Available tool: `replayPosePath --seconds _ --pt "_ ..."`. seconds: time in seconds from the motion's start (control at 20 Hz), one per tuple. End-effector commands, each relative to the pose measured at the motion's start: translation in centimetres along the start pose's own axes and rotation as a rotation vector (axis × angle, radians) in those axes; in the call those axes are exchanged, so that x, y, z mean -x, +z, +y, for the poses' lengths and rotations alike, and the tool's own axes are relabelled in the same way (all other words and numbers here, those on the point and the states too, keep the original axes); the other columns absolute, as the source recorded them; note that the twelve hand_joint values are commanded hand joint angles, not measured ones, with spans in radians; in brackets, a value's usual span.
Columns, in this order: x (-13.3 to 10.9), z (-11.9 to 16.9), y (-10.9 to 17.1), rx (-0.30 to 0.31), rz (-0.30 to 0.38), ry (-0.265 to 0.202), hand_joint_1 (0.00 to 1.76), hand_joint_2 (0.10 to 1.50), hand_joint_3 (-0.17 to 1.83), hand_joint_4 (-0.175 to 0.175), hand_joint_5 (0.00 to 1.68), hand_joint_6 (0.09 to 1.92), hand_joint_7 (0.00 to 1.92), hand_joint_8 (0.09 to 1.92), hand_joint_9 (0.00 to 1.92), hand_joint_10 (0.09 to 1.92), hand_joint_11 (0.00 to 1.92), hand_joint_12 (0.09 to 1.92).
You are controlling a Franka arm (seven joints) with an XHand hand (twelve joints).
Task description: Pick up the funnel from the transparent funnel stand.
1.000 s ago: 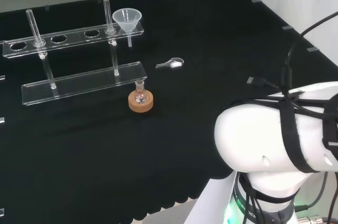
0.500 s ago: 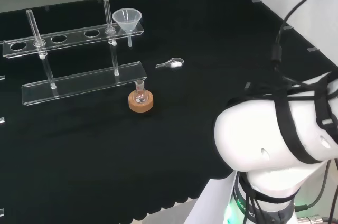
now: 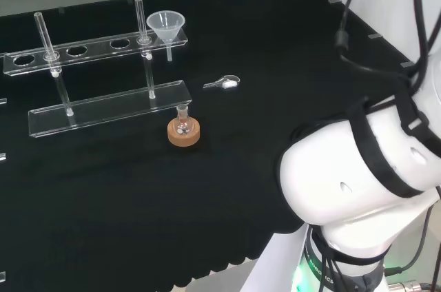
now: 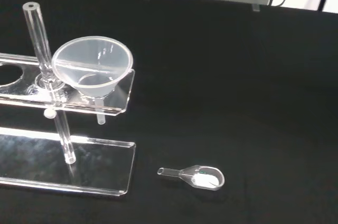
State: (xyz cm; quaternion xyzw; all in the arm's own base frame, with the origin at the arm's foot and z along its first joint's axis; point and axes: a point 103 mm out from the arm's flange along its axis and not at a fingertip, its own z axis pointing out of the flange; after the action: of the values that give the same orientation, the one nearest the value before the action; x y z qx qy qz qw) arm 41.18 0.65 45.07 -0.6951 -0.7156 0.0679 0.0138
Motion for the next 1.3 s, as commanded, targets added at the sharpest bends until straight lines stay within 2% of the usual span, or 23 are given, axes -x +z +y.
replayPosePath --seconds 0.05,0.25,0.5,0.95,1.05,1.1,1.3 --pt "-3.8 4.9 1.7 -0.03 -0.014 -0.071 0.0 1.15 0.38 -0.001 0.31 0.09 0.05 0.55 0.22 0.66 0.03 1.4" --pt "-4.8 5.6 3.1 -0.05 0.009 -0.103 0.07 1.11 0.35 -0.003 0.3 0.09 0.05 0.55 0.22 0.67 0.02 1.41" --pt "-5.7 6.8 4.6 -0.093 0.002 -0.088 0.21 1.02 0.3 -0.002 0.29 0.09 0.03 0.57 0.22 0.69 0.01 1.43" --pt "-7.0 10.0 6.9 -0.18 -0.009 -0.059 0.29 0.96 0.28 -0.001 0.28 0.09 0.0 0.59 0.21 0.71 0.0 1.45" --pt "-7.0 10.6 7.5 -0.213 -0.012 -0.051 0.31 0.94 0.27 0.004 0.26 0.09 0.0 0.56 0.19 0.72 0.0 1.46" --pt "-7.1 10.8 7.8 -0.229 -0.012 -0.062 0.31 0.94 0.27 0.006 0.26 0.09 0.0 0.54 0.18 0.73 0.0 1.47" --pt "-6.8 11.8 9.1 -0.279 -0.019 -0.044 0.35 0.88 0.24 0.025 0.16 0.09 0.0 0.27 0.02 0.74 0.0 1.49"
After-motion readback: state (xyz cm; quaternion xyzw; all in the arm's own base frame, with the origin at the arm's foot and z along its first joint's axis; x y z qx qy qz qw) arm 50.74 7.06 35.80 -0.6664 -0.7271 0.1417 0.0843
